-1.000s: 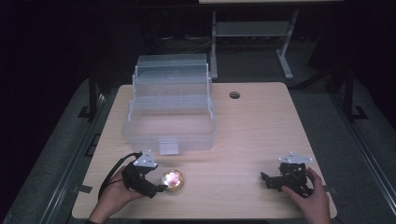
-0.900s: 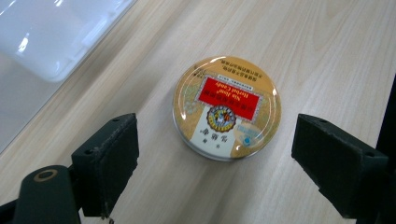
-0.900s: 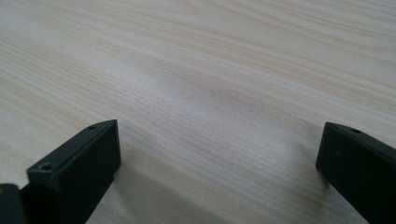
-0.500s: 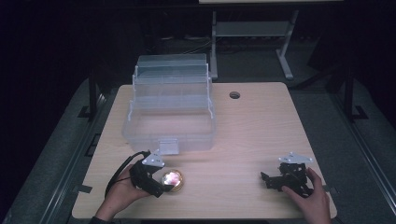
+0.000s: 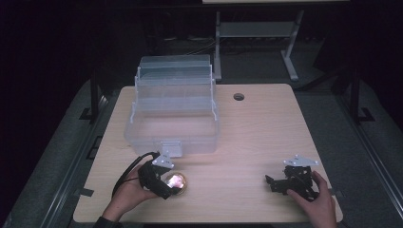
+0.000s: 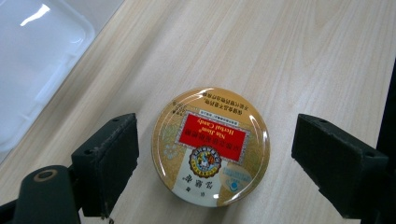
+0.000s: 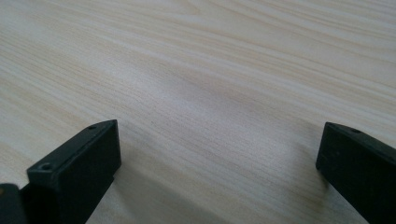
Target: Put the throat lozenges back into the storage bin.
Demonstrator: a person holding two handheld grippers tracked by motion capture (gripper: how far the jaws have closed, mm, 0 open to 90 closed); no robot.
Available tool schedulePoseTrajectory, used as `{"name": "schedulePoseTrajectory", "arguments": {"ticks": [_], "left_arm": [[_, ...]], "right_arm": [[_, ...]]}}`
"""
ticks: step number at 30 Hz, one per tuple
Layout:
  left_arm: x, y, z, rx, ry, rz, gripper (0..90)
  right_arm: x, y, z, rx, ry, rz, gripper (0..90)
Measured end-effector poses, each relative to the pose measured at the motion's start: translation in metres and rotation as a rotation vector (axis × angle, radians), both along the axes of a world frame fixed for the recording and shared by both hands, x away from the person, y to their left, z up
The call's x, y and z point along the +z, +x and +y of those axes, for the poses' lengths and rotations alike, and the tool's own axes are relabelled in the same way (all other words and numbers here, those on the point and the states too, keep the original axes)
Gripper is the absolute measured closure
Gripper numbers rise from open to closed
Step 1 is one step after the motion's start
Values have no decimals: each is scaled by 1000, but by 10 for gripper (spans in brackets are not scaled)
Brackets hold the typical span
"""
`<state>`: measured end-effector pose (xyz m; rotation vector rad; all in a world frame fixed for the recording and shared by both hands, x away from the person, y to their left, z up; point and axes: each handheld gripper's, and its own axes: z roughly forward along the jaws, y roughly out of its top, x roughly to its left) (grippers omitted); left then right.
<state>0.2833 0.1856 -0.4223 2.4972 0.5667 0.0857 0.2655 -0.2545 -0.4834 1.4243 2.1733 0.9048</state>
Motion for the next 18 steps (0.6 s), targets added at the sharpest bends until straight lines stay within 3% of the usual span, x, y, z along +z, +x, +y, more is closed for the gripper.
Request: {"name": "schedulePoseTrajectory", "arguments": {"ticks": [5, 14, 18], "left_arm": [[-4, 4, -6, -16, 40, 13, 142], [-8, 7, -14, -20, 62, 29, 141], [-11, 7, -17, -39, 92, 28, 141]], "right_arm": [[0, 0, 0, 0, 0, 0, 0], [0, 0, 0, 0, 0, 0, 0], [0, 0, 0, 0, 0, 0, 0]]}}
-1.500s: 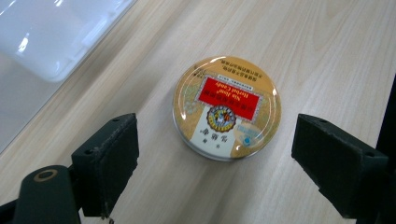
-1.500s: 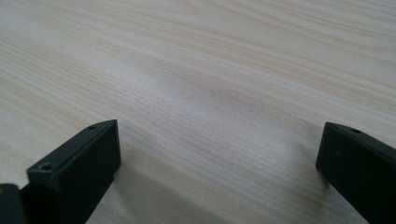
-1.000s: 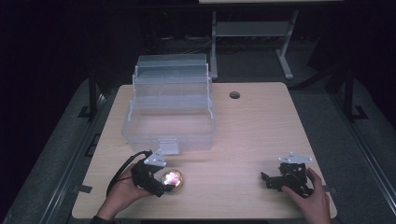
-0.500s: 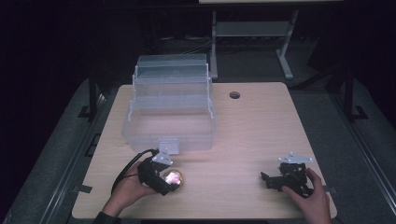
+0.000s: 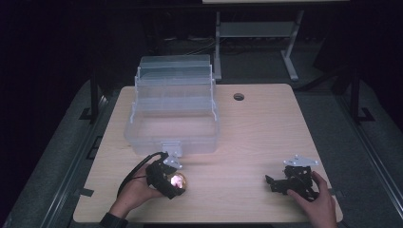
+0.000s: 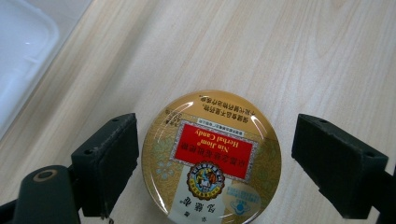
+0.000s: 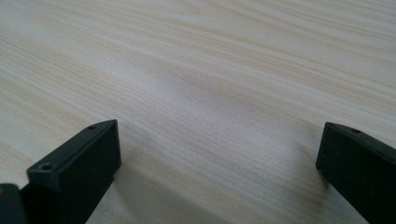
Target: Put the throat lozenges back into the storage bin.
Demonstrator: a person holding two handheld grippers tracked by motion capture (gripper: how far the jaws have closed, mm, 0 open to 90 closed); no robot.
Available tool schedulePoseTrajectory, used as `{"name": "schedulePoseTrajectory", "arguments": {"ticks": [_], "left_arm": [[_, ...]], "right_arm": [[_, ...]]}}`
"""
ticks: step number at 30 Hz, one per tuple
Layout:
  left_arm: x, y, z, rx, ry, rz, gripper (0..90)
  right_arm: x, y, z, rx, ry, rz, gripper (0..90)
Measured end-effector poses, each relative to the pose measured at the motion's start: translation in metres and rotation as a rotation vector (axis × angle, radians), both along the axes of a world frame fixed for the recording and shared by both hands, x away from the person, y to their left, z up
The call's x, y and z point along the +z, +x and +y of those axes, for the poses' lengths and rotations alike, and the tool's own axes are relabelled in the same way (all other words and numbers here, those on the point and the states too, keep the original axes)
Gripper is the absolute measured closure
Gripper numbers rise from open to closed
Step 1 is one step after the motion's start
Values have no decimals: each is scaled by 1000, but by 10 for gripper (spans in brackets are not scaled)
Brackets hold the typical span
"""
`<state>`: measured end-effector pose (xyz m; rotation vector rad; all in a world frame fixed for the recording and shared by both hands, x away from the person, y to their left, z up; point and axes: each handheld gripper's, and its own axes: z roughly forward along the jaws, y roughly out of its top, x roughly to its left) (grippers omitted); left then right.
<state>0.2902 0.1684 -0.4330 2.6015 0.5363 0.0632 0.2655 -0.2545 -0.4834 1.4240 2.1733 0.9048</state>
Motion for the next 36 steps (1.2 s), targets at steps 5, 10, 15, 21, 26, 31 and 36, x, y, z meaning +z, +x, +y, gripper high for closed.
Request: {"name": "schedulePoseTrajectory", "arguments": {"ticks": [5, 10, 15, 21, 26, 31, 36], "left_arm": [[-3, 0, -2, -6, 19, -2, 141], [-7, 0, -2, -2, 43, -2, 140], [-10, 0, -3, -2, 53, -3, 141], [-12, -1, -5, -7, 64, -5, 141], [-12, -1, -6, -10, 74, -12, 148], [-12, -1, -6, -11, 81, -18, 152], [-13, -2, -5, -7, 82, -16, 188]], "right_arm": [[0, 0, 0, 0, 0, 0, 0], [0, 0, 0, 0, 0, 0, 0], [0, 0, 0, 0, 0, 0, 0], [0, 0, 0, 0, 0, 0, 0], [0, 0, 0, 0, 0, 0, 0], [0, 0, 0, 0, 0, 0, 0], [0, 0, 0, 0, 0, 0, 0]]}}
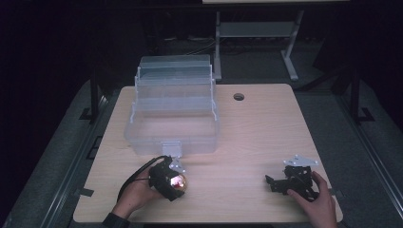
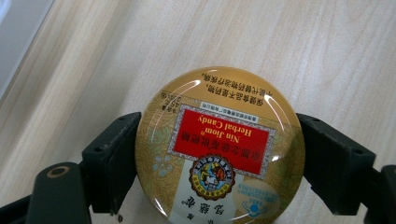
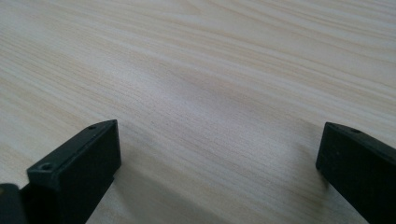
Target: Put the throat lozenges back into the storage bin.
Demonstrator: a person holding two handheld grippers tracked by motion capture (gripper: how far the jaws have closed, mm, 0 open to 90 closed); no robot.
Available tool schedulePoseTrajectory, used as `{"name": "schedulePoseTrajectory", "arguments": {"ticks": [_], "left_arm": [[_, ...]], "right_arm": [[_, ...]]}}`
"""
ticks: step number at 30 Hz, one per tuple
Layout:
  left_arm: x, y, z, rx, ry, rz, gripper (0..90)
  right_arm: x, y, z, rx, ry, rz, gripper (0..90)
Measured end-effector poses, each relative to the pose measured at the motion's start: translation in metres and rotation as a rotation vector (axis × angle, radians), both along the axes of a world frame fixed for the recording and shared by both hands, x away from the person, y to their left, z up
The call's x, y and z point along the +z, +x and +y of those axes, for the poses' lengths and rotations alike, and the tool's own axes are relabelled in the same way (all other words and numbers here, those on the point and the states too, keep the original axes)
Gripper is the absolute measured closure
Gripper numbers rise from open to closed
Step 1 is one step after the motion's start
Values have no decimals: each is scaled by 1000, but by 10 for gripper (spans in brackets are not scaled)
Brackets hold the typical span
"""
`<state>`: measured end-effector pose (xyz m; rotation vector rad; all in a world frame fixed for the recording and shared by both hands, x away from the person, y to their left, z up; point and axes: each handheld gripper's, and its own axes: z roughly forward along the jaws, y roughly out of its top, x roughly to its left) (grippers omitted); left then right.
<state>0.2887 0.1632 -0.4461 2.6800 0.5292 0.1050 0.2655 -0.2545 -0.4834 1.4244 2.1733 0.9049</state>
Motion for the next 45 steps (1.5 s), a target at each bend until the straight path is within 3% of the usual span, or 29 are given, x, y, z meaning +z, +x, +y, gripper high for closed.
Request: {"name": "schedulePoseTrajectory", "arguments": {"ticks": [22, 34, 45], "left_arm": [[3, 0, 2, 4, -1, 10, 196], [11, -1, 1, 9, -28, 22, 196], [21, 0, 0, 2, -39, 5, 196]], "right_arm": [[0, 0, 0, 0, 0, 0, 0], [0, 0, 0, 0, 0, 0, 0], [0, 0, 0, 0, 0, 0, 0]]}}
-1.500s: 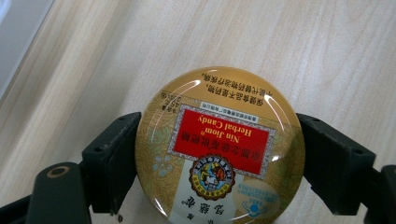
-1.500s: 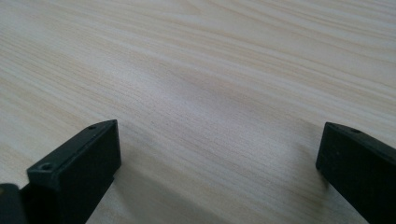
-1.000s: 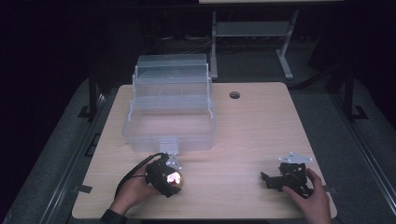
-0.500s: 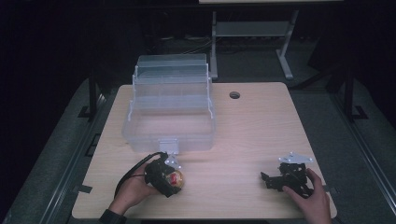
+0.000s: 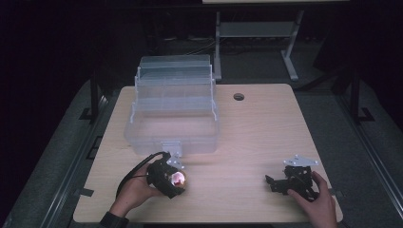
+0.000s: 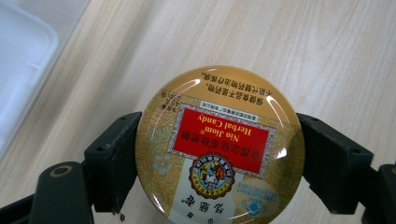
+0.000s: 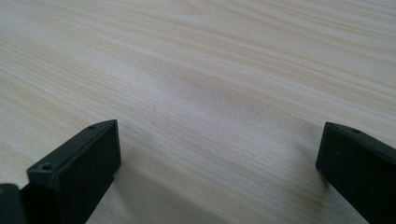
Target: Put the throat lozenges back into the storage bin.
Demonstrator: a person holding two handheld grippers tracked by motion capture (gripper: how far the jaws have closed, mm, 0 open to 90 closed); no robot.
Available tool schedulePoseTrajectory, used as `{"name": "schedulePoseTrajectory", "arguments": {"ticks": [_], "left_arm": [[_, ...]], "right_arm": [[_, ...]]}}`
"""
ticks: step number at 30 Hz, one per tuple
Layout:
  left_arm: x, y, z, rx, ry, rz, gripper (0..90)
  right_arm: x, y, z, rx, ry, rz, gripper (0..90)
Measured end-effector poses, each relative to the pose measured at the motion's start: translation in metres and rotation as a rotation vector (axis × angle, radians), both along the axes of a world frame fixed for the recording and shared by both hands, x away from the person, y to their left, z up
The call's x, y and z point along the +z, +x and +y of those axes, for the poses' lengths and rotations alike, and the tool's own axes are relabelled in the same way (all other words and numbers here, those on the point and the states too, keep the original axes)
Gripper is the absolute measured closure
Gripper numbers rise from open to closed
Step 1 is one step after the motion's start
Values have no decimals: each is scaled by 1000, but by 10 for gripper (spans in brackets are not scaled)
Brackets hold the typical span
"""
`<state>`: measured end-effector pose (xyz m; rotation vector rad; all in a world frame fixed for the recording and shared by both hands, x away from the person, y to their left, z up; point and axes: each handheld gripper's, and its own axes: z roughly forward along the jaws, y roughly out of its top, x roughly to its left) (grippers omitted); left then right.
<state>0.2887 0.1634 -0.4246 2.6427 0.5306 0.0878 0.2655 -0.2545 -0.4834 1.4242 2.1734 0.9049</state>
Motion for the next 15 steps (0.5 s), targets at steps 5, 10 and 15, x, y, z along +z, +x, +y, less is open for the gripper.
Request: {"name": "schedulePoseTrajectory", "arguments": {"ticks": [5, 10, 15], "left_arm": [[5, 1, 0, -8, -6, -5, 196], [9, 2, 0, -12, -8, -9, 196], [15, 2, -1, -16, -12, -22, 196]], "right_arm": [[0, 0, 0, 0, 0, 0, 0], [0, 0, 0, 0, 0, 0, 0], [0, 0, 0, 0, 0, 0, 0]]}}
